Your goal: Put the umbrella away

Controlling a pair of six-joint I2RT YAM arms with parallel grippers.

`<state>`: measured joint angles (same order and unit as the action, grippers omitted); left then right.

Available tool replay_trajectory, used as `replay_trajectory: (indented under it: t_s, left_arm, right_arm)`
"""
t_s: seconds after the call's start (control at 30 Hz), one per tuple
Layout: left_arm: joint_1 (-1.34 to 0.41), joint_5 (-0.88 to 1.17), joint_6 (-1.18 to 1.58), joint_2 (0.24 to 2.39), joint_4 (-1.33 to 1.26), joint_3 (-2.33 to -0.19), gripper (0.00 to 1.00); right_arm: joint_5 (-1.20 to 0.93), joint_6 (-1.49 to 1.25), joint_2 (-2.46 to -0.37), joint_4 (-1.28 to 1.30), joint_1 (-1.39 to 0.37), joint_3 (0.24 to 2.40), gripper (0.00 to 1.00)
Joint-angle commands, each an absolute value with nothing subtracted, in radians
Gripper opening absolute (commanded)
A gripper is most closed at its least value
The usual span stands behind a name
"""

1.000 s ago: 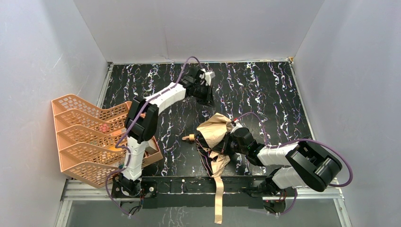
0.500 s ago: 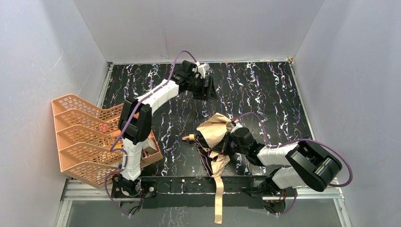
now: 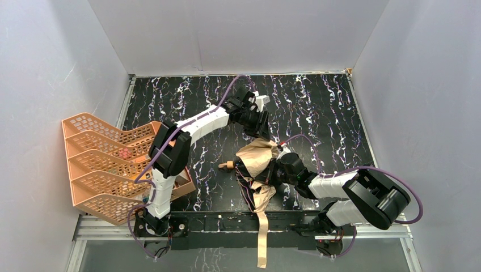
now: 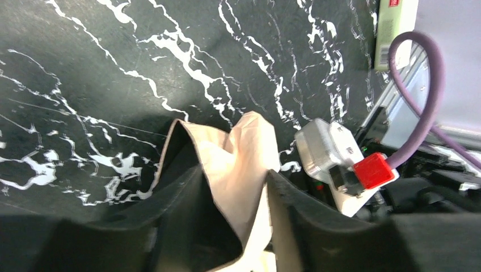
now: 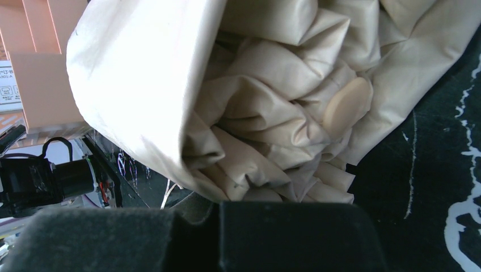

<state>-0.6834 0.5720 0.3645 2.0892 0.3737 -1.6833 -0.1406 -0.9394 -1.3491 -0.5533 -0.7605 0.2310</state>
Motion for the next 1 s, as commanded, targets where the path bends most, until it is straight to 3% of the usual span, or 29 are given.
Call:
replay_trajectory:
  t_s: [0.0, 0.17, 0.63, 0.97]
  left_arm:
    - [-0.674, 0.576, 0.344, 2.079, 0.419, -1.729, 0.33]
    - [-0.673, 0.548, 0.345, 2.082, 0.426, -1.746, 0.0]
    - [-0.563, 0.484, 0.412, 2.061, 0.394, -1.83, 0.0]
    - [-0.551, 0.332, 0.418, 2.008, 0.373, -1.828, 0.0]
  right_arm:
    - [-0.071, -0.889, -1.398, -0.344, -0.758, 0.184, 0.0]
    - [-0.069, -0.891, -1.401, -0.345, -0.759, 0.183, 0.0]
    - [-0.066, -0.899, -1.409, -0.342, -0.758, 0.179, 0.0]
    - [-0.072, -0.901, -1.429, -0.353, -0.758, 0.181, 0.0]
